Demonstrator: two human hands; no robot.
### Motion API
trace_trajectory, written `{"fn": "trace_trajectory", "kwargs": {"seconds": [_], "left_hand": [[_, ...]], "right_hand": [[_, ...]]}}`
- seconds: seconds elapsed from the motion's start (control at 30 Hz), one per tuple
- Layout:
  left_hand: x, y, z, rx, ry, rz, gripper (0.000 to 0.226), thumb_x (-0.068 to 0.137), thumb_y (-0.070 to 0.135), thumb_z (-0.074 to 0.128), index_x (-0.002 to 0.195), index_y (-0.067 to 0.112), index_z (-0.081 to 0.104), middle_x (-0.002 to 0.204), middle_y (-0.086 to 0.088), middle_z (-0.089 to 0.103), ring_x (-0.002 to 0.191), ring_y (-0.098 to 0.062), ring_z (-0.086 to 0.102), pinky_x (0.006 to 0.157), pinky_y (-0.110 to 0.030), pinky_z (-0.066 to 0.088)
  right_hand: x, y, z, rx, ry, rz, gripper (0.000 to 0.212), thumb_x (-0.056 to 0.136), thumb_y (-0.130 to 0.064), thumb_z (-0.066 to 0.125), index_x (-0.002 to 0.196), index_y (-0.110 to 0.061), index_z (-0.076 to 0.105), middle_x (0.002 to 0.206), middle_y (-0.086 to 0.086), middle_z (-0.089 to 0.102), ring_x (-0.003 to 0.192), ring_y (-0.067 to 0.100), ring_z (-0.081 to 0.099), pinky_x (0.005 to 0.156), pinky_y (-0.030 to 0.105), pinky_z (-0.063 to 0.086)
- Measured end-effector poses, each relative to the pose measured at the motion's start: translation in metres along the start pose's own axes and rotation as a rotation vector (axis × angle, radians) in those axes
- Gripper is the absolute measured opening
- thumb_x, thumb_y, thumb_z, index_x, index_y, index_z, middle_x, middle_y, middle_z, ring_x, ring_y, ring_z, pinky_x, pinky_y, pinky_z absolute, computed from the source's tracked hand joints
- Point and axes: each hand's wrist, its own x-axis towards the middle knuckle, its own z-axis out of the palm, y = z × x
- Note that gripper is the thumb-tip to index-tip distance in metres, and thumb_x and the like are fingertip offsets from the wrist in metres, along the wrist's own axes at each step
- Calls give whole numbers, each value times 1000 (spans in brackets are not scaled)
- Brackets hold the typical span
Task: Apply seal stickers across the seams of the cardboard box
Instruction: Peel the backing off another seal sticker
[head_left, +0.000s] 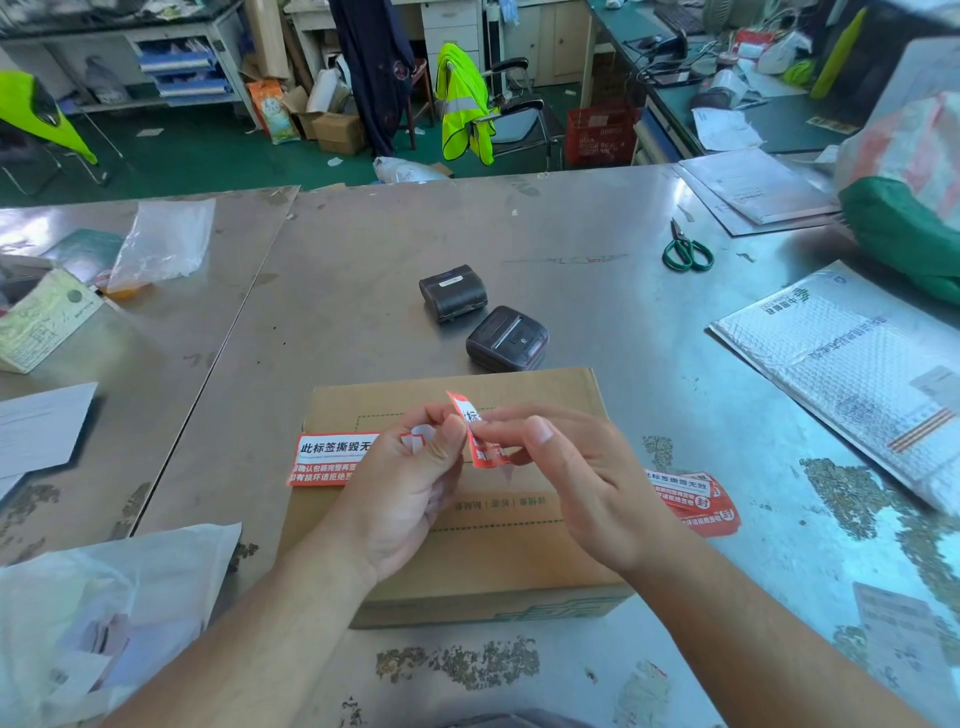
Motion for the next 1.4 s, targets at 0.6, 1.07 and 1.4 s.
{"fn": "trace_trajectory", "kwargs": {"seconds": [0.6, 1.07, 1.4], "left_hand": [[-7, 11, 3, 230, 35, 65, 60, 67, 36, 69, 101, -12, 56, 43, 12, 45, 40, 1, 31, 46, -23, 15], [-10, 8, -1, 275, 59, 62, 26, 68, 36, 69, 77, 13, 60, 49, 14, 35, 45, -7, 22, 50, -30, 11], [-9, 10, 12, 190, 21, 48, 6, 84, 11, 58, 86, 6, 56, 44, 6, 53, 37, 1, 39, 41, -13, 26]], "right_hand": [[0, 3, -8, -106, 1, -20, 52, 104, -38, 35, 109, -13, 79, 115, -8, 75, 104, 11, 70, 82, 23, 50], [1, 3, -9, -315, -49, -80, 52, 105, -34, 36, 96, -6, 78, 105, -2, 75, 96, 13, 69, 75, 40, 54], [0, 6, -6, -287, -42, 41, 74, 103, -58, 23, 96, -2, 71, 81, 12, 67, 80, 31, 62, 70, 47, 48]]}}
